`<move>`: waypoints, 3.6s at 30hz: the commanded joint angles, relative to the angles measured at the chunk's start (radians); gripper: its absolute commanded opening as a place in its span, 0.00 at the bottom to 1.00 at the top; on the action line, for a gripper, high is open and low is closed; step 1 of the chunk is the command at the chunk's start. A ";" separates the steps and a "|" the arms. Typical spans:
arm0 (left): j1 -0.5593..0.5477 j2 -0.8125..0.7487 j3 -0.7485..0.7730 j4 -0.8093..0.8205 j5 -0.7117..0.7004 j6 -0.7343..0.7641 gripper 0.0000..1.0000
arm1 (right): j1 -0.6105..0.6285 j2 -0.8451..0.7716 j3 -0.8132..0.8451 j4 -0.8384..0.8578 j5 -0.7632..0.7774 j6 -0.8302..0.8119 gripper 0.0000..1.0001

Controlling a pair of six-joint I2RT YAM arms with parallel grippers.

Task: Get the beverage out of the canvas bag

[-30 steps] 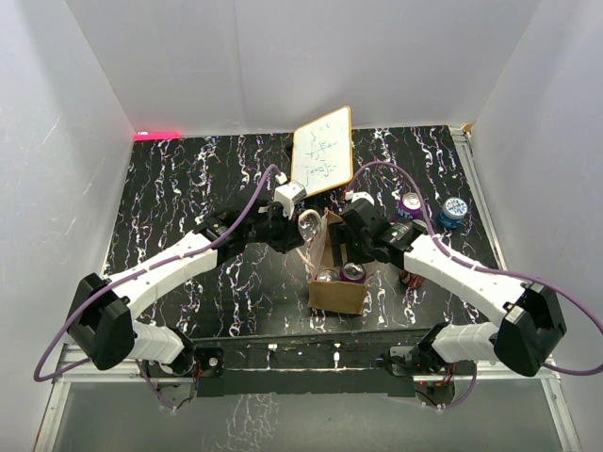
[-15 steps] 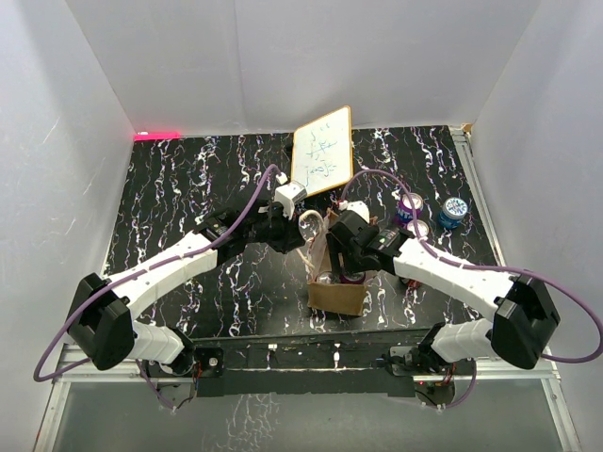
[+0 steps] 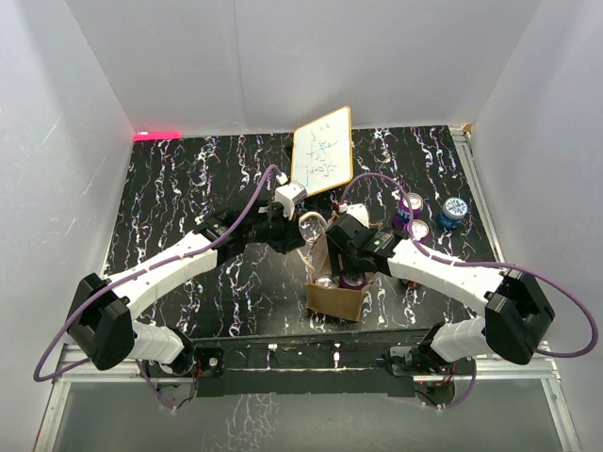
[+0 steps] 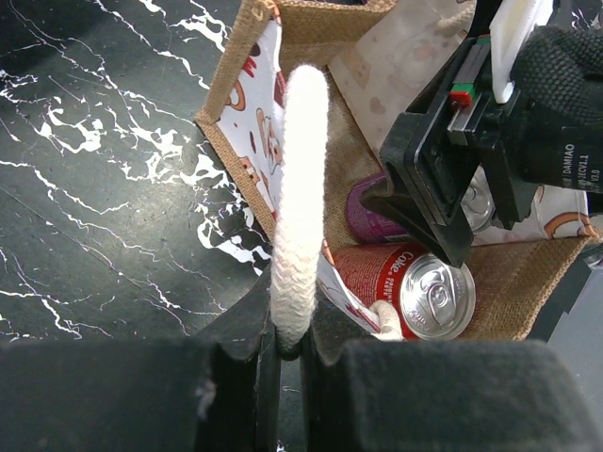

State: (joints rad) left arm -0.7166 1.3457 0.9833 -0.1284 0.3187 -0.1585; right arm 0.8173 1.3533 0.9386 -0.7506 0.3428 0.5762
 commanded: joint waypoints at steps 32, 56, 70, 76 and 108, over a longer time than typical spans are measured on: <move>0.002 -0.189 -0.078 0.040 -0.280 -0.004 0.00 | 0.017 0.133 0.156 -0.033 0.061 -0.088 0.60; 0.003 -0.037 -0.020 0.041 0.090 -0.029 0.00 | 0.017 -0.069 0.132 -0.162 -0.191 -0.148 0.82; 0.003 -0.028 -0.020 0.034 0.059 -0.021 0.00 | 0.017 -0.069 0.142 -0.201 -0.283 -0.222 0.82; 0.002 -0.027 -0.021 0.031 0.055 -0.019 0.00 | 0.017 -0.018 0.127 -0.196 -0.250 -0.189 0.83; 0.002 0.015 -0.003 0.009 0.043 -0.011 0.00 | 0.017 0.022 0.088 0.027 -0.095 -0.182 0.47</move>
State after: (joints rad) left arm -0.7147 1.3506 0.9424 -0.0837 0.3473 -0.1780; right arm 0.8314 1.4494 1.0035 -0.7765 0.1822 0.3874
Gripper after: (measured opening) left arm 0.055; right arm 0.679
